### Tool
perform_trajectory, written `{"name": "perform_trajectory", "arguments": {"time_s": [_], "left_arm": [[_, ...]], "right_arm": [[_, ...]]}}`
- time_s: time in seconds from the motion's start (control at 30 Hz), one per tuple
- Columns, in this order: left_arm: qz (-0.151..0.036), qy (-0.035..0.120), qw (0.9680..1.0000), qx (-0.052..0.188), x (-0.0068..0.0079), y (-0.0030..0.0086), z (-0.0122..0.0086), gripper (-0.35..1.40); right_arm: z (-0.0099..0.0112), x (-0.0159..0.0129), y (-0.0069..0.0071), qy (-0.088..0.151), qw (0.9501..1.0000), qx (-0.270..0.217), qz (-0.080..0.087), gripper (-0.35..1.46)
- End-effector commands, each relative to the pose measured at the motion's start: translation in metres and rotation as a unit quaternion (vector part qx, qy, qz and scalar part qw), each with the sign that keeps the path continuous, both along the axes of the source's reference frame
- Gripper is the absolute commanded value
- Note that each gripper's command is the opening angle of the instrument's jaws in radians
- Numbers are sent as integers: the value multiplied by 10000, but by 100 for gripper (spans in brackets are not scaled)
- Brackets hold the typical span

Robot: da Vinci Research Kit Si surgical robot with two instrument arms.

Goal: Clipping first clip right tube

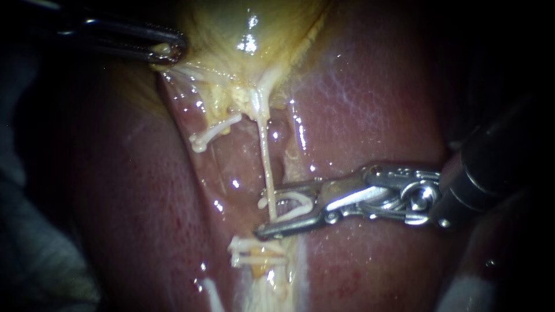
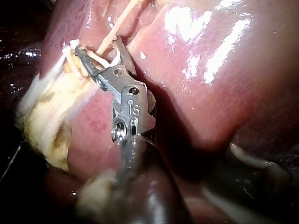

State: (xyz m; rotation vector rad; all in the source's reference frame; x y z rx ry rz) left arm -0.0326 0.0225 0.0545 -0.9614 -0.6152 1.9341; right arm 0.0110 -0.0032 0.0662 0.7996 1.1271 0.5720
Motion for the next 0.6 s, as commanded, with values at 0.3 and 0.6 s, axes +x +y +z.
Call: {"name": "perform_trajectory", "arguments": {"time_s": [0.3,0.6], "left_arm": [[0,-1,10000,1,0,0,0,-35],[-1,0,10000,1,0,0,0,-35]], "right_arm": [[-1,4,-1,406,9988,252,-90,45],[-6,24,-6,644,9971,285,-278,45]]}}
